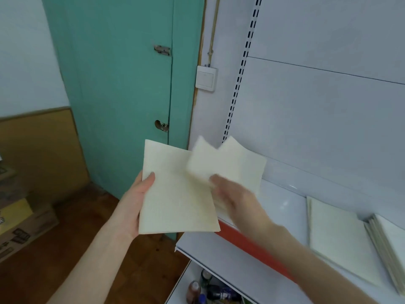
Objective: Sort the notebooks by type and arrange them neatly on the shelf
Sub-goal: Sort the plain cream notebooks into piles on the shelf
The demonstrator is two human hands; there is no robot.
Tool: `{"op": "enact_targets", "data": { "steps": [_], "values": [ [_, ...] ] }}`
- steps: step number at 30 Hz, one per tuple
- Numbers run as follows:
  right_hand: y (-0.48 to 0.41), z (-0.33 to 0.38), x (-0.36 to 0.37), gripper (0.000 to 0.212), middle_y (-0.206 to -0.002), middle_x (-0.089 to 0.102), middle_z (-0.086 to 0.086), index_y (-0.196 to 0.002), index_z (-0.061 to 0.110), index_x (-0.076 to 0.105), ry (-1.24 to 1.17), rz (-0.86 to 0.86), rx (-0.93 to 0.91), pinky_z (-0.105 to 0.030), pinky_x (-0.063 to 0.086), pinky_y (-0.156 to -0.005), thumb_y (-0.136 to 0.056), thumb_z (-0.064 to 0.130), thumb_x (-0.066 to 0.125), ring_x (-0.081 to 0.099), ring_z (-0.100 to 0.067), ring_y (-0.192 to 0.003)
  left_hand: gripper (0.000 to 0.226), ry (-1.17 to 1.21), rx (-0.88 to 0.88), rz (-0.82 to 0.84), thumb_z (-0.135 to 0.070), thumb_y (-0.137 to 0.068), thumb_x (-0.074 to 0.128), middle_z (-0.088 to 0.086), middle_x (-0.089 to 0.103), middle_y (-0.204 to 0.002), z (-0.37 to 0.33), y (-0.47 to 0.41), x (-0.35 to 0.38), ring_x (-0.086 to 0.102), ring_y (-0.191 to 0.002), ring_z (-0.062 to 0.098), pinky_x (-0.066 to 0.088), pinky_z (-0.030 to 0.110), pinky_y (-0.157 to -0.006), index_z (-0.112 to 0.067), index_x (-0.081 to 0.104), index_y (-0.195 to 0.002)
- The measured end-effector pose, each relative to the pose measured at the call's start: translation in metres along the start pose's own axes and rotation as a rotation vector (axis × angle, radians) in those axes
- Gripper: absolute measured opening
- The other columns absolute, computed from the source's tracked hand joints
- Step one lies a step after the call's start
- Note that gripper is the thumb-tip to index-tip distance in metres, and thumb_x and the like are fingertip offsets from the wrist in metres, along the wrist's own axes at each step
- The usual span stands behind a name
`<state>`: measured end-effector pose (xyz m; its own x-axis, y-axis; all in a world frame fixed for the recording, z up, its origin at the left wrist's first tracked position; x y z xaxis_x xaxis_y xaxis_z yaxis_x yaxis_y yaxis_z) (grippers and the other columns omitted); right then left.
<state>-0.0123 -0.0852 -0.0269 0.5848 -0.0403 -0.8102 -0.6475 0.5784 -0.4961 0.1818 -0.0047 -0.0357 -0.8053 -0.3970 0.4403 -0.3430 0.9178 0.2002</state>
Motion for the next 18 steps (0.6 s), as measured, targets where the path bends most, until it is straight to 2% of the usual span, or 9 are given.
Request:
{"op": "enact_targets", "data": {
  "steps": [3,5,6,8,10,12,13,15,18],
  "values": [
    [0.021,0.034,0.027,0.032,-0.115,0.066,-0.009,-0.119,0.013,0.053,0.18,0.119,-0.334,-0.034,0.052,-0.088,-0.092,0.024,0.038,0.064,-0.027,-0.105,0.051,-0.009,-0.053,0.082,-0.053,-0.078,0.052,0.007,0.065,-0.113,0.001,-0.004,0.002,0.062,-0.103,0.032,0.05,0.05,-0.084,-0.031,0.051,-0.124],
    [0.018,0.044,0.027,0.034,-0.116,0.065,-0.014,-0.116,0.006,0.058,-0.002,0.275,-0.382,-0.026,0.045,-0.099,-0.095,0.025,0.04,0.058,-0.024,-0.11,0.048,-0.036,-0.018,0.058,-0.038,-0.073,0.06,0.009,0.064,-0.111,-0.001,-0.002,-0.003,0.061,-0.1,0.032,0.052,0.046,-0.075,-0.03,0.052,-0.119],
    [0.011,0.045,0.02,0.036,-0.117,0.063,-0.016,-0.114,0.0,0.06,-0.166,0.324,-0.345,-0.015,0.037,-0.103,-0.097,0.025,0.04,0.054,-0.019,-0.112,0.044,-0.034,0.006,0.04,-0.029,-0.074,0.061,0.009,0.063,-0.111,-0.001,-0.001,-0.009,0.061,-0.099,0.032,0.051,0.045,-0.072,-0.03,0.053,-0.118],
    [-0.007,0.03,0.007,0.035,-0.125,0.058,-0.005,-0.115,-0.002,0.061,-0.341,0.357,-0.155,0.001,0.029,-0.096,-0.097,0.022,0.043,0.05,-0.01,-0.114,0.043,0.005,0.012,0.028,-0.016,-0.076,0.06,0.01,0.063,-0.11,-0.002,0.003,-0.019,0.061,-0.098,0.033,0.05,0.043,-0.069,-0.03,0.055,-0.116],
    [-0.03,-0.009,0.004,0.036,-0.135,0.051,-0.004,-0.125,0.004,0.055,-0.182,0.2,0.067,-0.011,0.031,-0.098,-0.096,0.024,0.046,0.046,-0.019,-0.125,0.045,0.05,0.006,0.028,-0.015,-0.071,0.06,0.011,0.064,-0.108,-0.002,0.006,-0.027,0.061,-0.097,0.034,0.05,0.044,-0.069,-0.03,0.057,-0.113],
    [-0.046,-0.044,0.007,0.044,-0.141,0.042,-0.01,-0.131,0.009,0.046,0.123,0.279,0.316,-0.027,0.028,-0.104,-0.096,0.035,0.045,0.036,-0.026,-0.133,0.045,0.073,0.015,0.024,-0.014,-0.069,0.061,0.011,0.065,-0.108,-0.003,0.009,-0.033,0.062,-0.097,0.034,0.05,0.045,-0.07,-0.029,0.058,-0.112],
    [-0.051,-0.057,0.011,0.039,-0.134,0.046,-0.011,-0.121,0.01,0.048,0.205,0.336,0.387,-0.031,0.031,-0.099,-0.096,0.039,0.044,0.039,-0.028,-0.128,0.047,0.075,0.025,0.02,-0.014,-0.069,0.063,0.011,0.065,-0.109,-0.004,0.011,-0.035,0.062,-0.098,0.035,0.05,0.046,-0.071,-0.029,0.058,-0.112],
    [-0.053,-0.072,0.019,0.027,-0.111,0.052,-0.01,-0.094,0.013,0.043,0.281,0.381,0.41,-0.03,0.032,-0.081,-0.096,0.039,0.041,0.049,-0.028,-0.11,0.049,0.062,0.048,0.008,-0.014,-0.07,0.067,0.011,0.064,-0.112,-0.005,0.013,-0.039,0.061,-0.101,0.035,0.05,0.048,-0.074,-0.03,0.057,-0.115],
    [-0.052,-0.073,0.022,0.03,-0.105,0.054,-0.011,-0.096,0.008,0.049,0.354,0.318,0.312,-0.03,0.033,-0.079,-0.101,0.031,0.031,0.051,-0.027,-0.1,0.041,0.076,0.065,-0.031,-0.016,-0.083,0.057,0.011,0.063,-0.113,-0.006,0.016,-0.043,0.06,-0.103,0.035,0.05,0.048,-0.076,-0.03,0.053,-0.121]
  ]
}}
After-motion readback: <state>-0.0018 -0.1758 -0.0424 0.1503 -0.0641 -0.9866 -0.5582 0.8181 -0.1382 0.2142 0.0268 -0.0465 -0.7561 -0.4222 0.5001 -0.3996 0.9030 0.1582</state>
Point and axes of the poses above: each hand's wrist, its own y-axis away from the middle knuckle, its own x-axis out of the palm, z = x × y, the point moved 1 cm from there along -y, towards the middle knuckle
